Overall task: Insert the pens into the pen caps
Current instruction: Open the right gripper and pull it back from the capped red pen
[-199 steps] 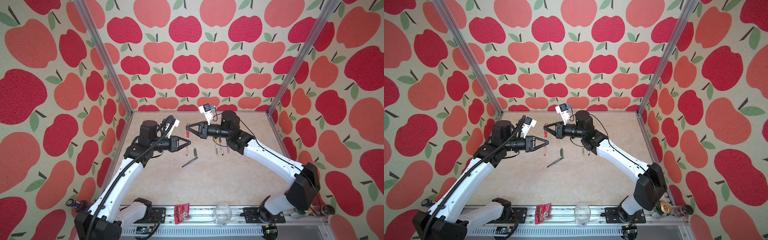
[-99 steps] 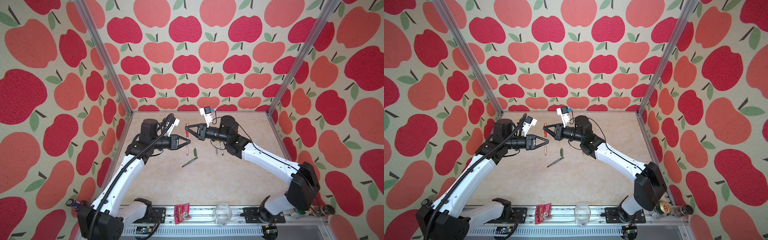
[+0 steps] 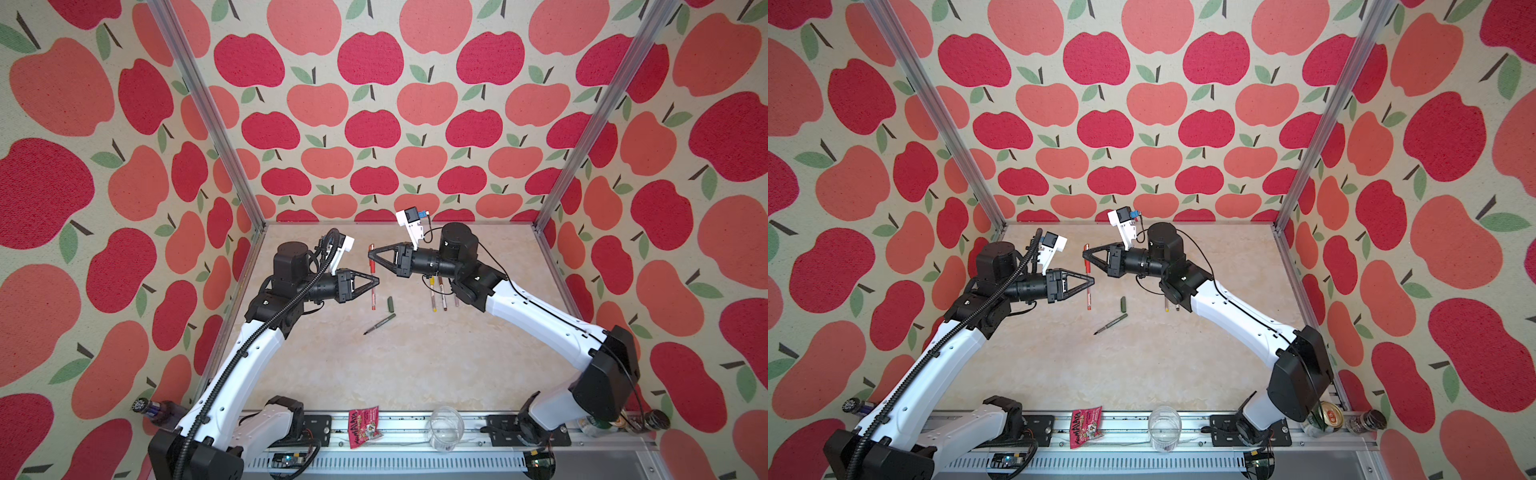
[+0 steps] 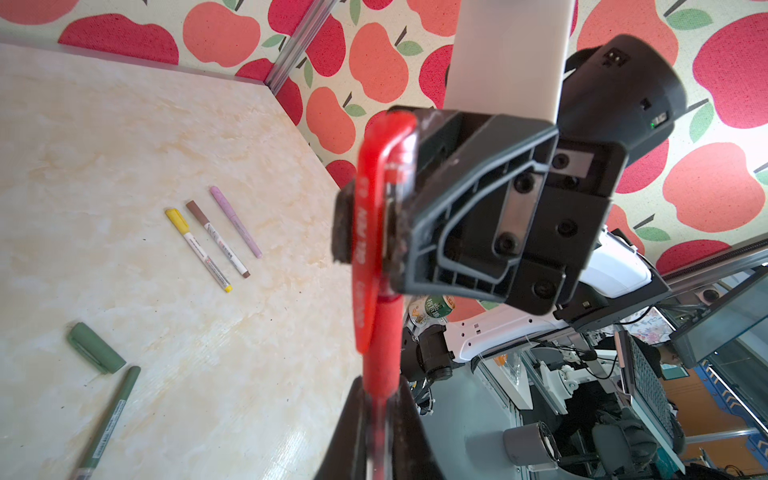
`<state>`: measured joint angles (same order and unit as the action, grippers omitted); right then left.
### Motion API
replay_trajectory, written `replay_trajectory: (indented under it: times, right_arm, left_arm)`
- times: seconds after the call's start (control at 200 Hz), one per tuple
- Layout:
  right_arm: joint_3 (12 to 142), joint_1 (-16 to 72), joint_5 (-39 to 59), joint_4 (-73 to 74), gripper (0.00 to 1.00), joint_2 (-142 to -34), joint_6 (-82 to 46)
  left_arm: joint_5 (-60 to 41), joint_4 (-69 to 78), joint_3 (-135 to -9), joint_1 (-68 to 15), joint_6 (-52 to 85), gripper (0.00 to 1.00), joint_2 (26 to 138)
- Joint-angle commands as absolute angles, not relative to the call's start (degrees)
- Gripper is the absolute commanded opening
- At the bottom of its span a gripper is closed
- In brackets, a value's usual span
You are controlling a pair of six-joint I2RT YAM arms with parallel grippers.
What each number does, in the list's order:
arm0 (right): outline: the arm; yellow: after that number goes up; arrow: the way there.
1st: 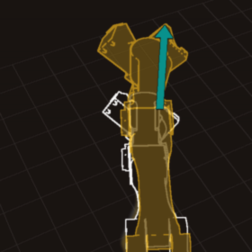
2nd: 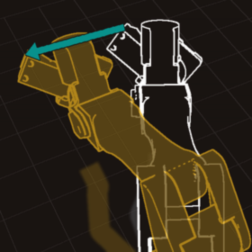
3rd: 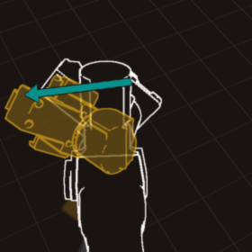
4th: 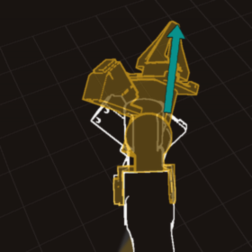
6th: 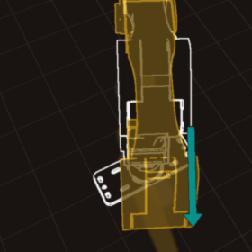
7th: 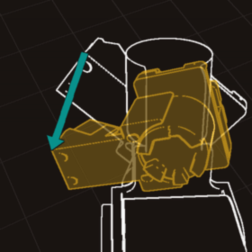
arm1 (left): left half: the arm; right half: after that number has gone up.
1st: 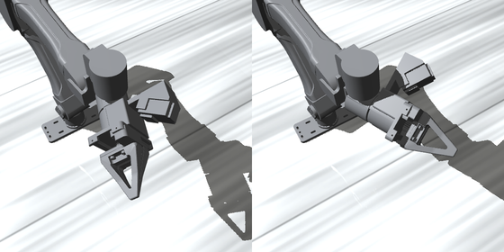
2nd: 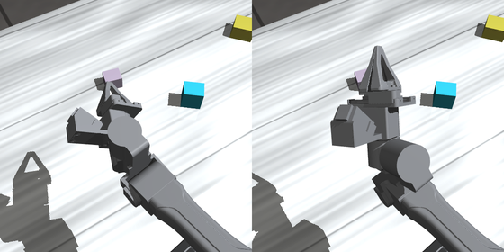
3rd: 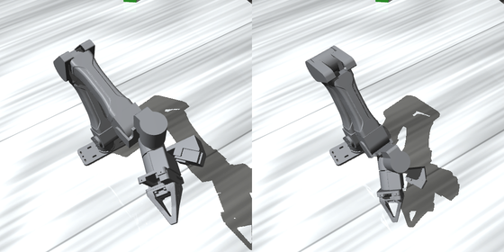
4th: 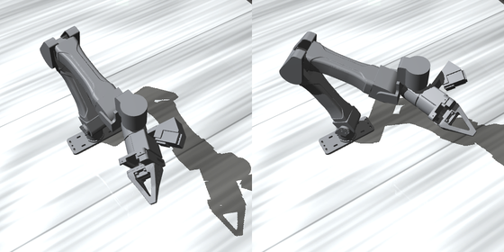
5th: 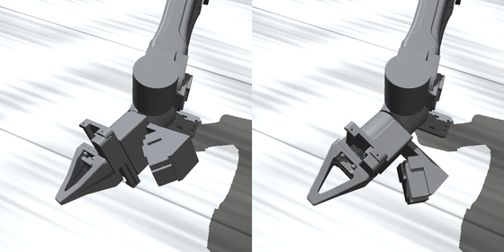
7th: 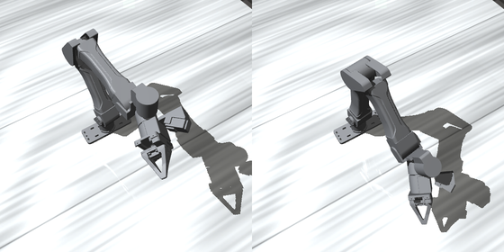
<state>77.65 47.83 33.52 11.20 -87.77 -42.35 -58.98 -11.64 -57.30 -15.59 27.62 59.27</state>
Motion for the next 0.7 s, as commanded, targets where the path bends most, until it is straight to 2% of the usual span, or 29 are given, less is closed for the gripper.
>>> replay_trajectory:
  times: [0.0, 0.075, 0.165, 0.31, 0.47, 0.555, 0.695]
  right_arm:
    - [77.9, 47.2, 43.5, -2.3, 0.18, -90.1, -41.0]
    - [79.9, 46.0, 43.2, -0.1, 0.25, -90.5, -42.3]
    - [81.3, 45.0, 43.4, 2.2, 0.26, -90.5, -43.6]
    - [81.8, 43.8, 43.9, 2.7, 0.36, -88.8, -43.9]
    - [79.0, 41.7, 41.8, -0.7, 0.38, -82.6, -41.3]
    - [77.6, 40.2, 36.2, -7.6, 0.39, -77.8, -36.8]
    - [76.9, 38.1, 19.5, -23.0, 0.4, -70.0, -29.3]
  left_arm:
    - [-52.9, 4.2, -55.2, -13.9, 29.7, 0.08, 56.2]
    - [-51.6, 1.9, -52.7, -15.6, 28.5, 0.08, 55.3]
    - [-49.7, -0.2, -50.4, -17.7, 27.4, 0.08, 54.5]
    - [-46.8, 0.3, -47.4, -19.7, 28.7, 0.08, 54.1]
    - [-39.8, 0.0, -47.3, -23.4, 29.9, 0.08, 56.6]
    - [-35.0, -0.1, -47.9, -25.9, 31.4, 0.08, 59.3]
    - [-27.1, -1.3, -50.2, -30.4, 34.2, 0.08, 65.9]
